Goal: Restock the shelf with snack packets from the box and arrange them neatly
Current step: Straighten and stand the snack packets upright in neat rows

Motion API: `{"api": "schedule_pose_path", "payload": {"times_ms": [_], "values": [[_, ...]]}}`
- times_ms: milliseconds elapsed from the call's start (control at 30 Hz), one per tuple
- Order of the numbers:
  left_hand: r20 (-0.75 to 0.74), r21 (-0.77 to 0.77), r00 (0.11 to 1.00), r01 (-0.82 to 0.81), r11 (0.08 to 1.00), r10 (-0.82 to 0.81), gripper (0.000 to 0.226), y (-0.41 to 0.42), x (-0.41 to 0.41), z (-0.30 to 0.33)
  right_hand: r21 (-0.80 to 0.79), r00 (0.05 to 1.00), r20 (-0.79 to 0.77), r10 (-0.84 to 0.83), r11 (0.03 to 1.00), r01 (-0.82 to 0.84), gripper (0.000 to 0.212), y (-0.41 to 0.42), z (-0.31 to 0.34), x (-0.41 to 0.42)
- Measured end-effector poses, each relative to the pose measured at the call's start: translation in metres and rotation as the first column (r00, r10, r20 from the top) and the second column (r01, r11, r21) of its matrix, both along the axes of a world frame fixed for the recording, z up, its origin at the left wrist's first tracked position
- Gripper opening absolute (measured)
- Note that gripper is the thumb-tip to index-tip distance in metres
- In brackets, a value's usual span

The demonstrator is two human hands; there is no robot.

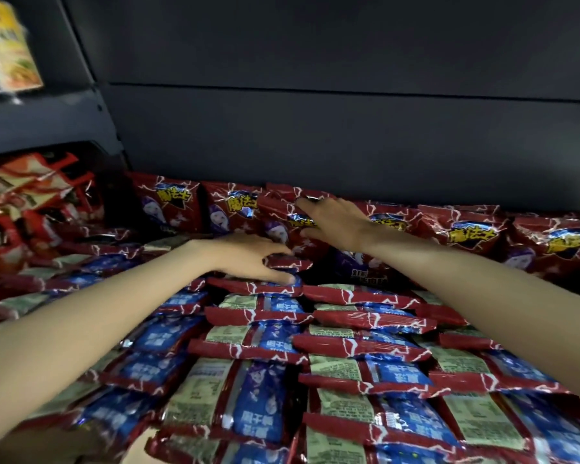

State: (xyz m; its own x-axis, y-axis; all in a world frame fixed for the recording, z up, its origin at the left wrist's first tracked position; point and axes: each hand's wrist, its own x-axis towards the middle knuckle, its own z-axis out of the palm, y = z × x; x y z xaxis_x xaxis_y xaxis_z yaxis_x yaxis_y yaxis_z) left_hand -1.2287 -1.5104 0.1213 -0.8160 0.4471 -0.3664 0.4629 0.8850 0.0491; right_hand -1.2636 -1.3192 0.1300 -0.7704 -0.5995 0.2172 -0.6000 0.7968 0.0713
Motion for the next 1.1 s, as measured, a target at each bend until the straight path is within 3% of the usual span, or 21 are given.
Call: {"api": "schedule_pose_path", "payload": {"times_ms": [67, 267, 434, 567, 634, 700, 767, 834, 901, 1001, 1101], "values": [[0.059, 0.059, 0.998, -0.029, 0.998, 0.025, 0.078, 0.000, -0.004, -0.006, -0.009, 1.000, 0.019, -0.015, 1.000, 0.015, 0.047, 0.000, 0.003, -0.002], [0.037, 0.130, 0.998, -0.050, 0.990, 0.045, 0.061, -0.008, -0.009, -0.010, -0.021, 1.000, 0.014, -0.018, 1.000, 0.018, 0.050, 0.002, 0.002, -0.008], [0.001, 0.225, 1.000, -0.031, 0.974, 0.031, 0.053, -0.010, -0.011, -0.007, -0.005, 0.989, 0.150, 0.012, 1.000, -0.011, 0.059, 0.003, -0.001, -0.015], [-0.013, 0.308, 0.999, -0.025, 0.951, 0.030, 0.046, -0.011, -0.015, -0.008, 0.102, 0.994, -0.102, 0.032, 0.995, -0.021, 0.063, 0.000, -0.002, -0.018], [-0.022, 0.345, 0.999, -0.022, 0.938, 0.032, 0.051, -0.012, -0.015, -0.007, 0.006, 0.992, -0.120, 0.048, 0.999, -0.048, 0.066, 0.002, -0.001, -0.018], [-0.160, 0.401, 0.986, 0.024, 0.916, 0.044, 0.047, -0.012, -0.016, -0.003, -0.107, 0.981, -0.184, 0.064, 0.991, -0.085, 0.054, 0.007, 0.002, -0.021], [-0.402, 0.442, 0.912, 0.120, 0.889, 0.077, 0.027, -0.011, -0.020, 0.000, -0.116, 0.970, -0.241, 0.044, 0.990, -0.074, 0.039, 0.014, 0.006, -0.027], [-0.656, 0.346, 0.753, 0.241, 0.907, 0.050, 0.030, -0.013, -0.027, 0.000, -0.104, 0.968, -0.252, 0.013, 0.994, -0.040, 0.034, 0.014, 0.007, -0.030], [-0.767, 0.188, 0.639, 0.298, 0.936, -0.050, 0.045, -0.015, -0.036, -0.006, -0.055, 0.957, -0.290, 0.007, 0.998, -0.024, 0.035, 0.009, 0.006, -0.033], [-0.721, 0.065, 0.677, 0.274, 0.960, -0.144, 0.070, -0.016, -0.050, -0.013, -0.003, 0.946, -0.319, 0.060, 0.998, -0.064, 0.043, 0.009, 0.005, -0.035], [-0.694, 0.001, 0.689, 0.291, 0.957, -0.209, 0.077, -0.020, -0.061, -0.017, 0.018, 0.942, -0.289, 0.173, 0.984, -0.175, 0.040, 0.027, 0.008, -0.031]]}}
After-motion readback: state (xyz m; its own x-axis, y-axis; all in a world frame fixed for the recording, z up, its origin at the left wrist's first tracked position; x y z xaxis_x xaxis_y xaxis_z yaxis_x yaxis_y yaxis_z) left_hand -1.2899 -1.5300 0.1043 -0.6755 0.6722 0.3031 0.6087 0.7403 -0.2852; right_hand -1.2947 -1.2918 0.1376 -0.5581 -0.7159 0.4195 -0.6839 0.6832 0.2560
